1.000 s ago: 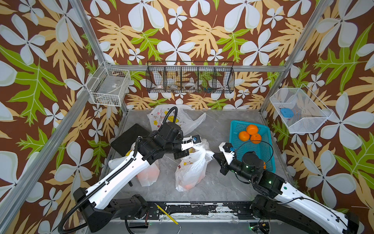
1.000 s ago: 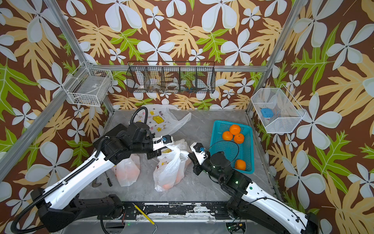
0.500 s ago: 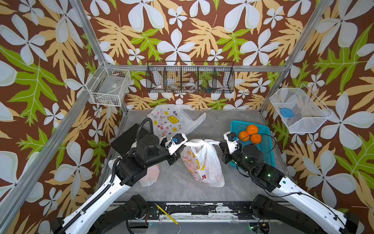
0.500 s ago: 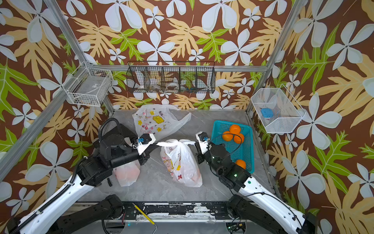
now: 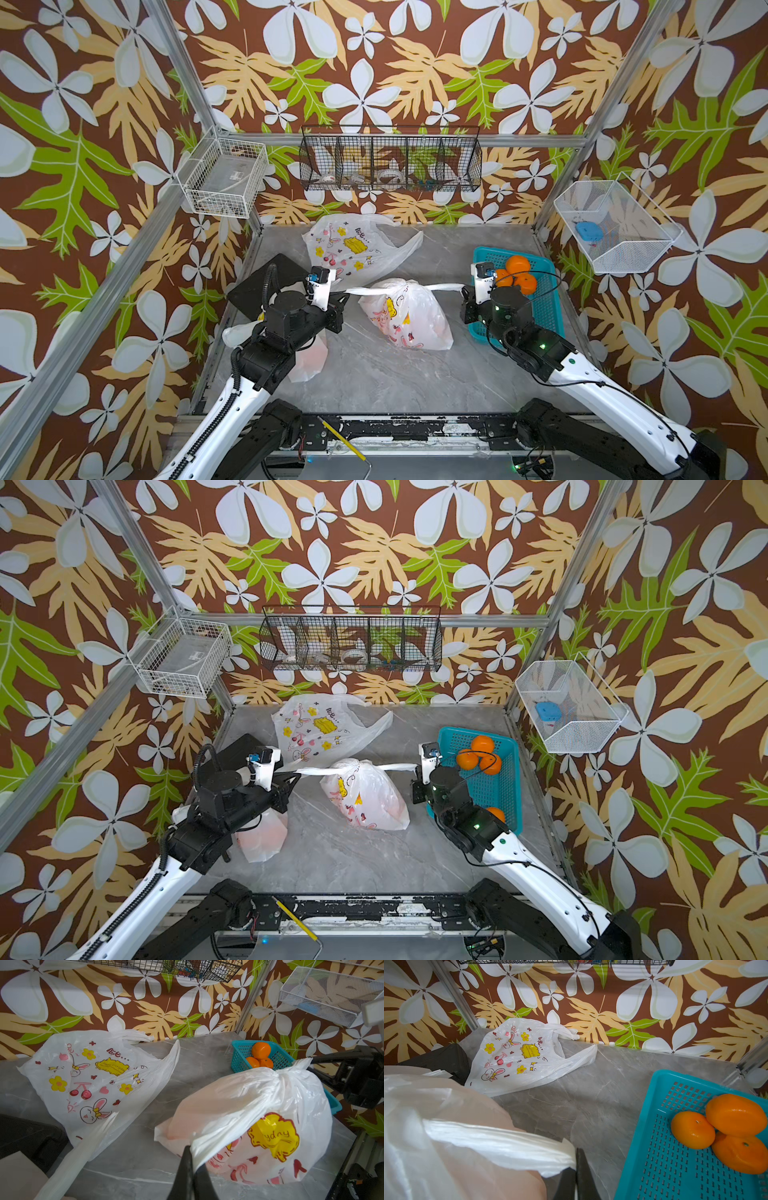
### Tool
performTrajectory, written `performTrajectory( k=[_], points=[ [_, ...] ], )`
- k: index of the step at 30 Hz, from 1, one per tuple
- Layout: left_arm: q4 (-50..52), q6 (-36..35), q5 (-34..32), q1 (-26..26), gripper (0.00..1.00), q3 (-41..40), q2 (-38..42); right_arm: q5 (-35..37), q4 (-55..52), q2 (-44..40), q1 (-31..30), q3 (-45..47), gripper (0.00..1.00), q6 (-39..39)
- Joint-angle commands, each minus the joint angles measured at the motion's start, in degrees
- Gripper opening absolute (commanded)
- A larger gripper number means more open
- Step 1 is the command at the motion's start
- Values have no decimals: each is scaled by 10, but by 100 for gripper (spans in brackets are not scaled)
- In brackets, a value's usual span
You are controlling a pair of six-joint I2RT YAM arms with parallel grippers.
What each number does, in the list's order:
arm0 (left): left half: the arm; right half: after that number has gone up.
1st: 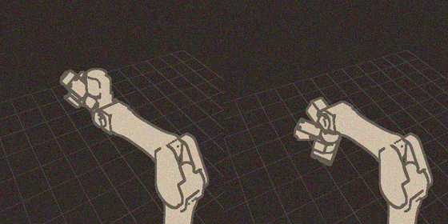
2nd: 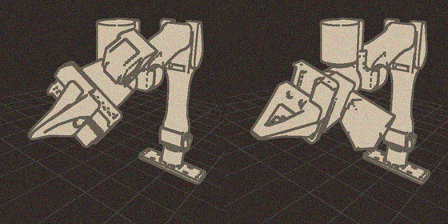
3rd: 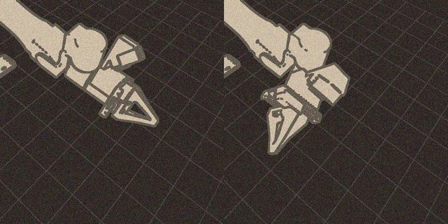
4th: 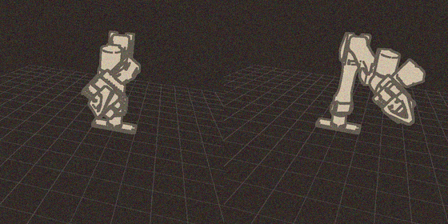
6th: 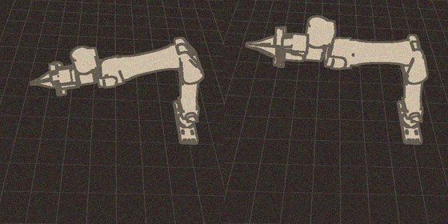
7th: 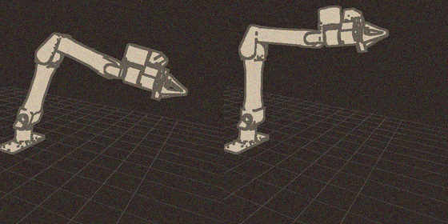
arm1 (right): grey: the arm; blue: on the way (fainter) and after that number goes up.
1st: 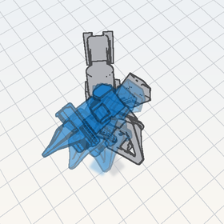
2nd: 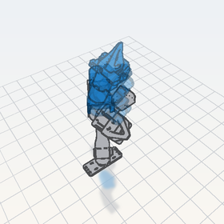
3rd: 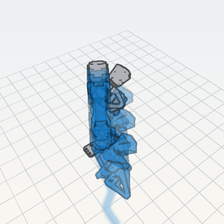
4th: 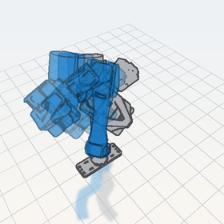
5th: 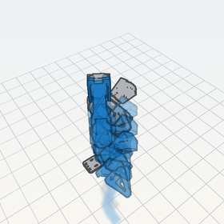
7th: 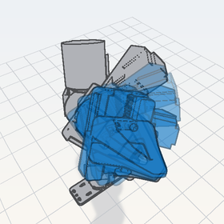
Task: Place the oranges into plastic bags & tie knots
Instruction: Tie the plastic bag at the center of the board, then place the plastic bag at the center of the board.
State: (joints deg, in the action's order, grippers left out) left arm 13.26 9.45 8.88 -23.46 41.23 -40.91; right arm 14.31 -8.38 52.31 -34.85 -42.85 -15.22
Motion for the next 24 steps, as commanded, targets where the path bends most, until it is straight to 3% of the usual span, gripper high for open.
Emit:
performTrajectory(
  k=[1,6,9,12,16,19,24],
  points=[
    [-30,37,-91,9,0,-3,4,121,-42,0,10,-5,0,-19],
    [-25,27,-114,10,0,15,18,104,-47,-2,11,-23,0,-6],
    [-20,13,-140,10,0,34,40,16,-24,-6,11,-31,0,12],
    [11,-3,-208,9,0,55,45,-55,-17,3,11,-43,0,12],
    [29,-8,-292,10,0,49,52,-85,-11,29,11,-44,0,0],
    [41,-6,-336,12,0,43,57,-149,24,49,9,-31,0,-20],
    [44,-3,-347,58,0,15,63,-185,67,107,-34,-13,0,-43]
  ],
)
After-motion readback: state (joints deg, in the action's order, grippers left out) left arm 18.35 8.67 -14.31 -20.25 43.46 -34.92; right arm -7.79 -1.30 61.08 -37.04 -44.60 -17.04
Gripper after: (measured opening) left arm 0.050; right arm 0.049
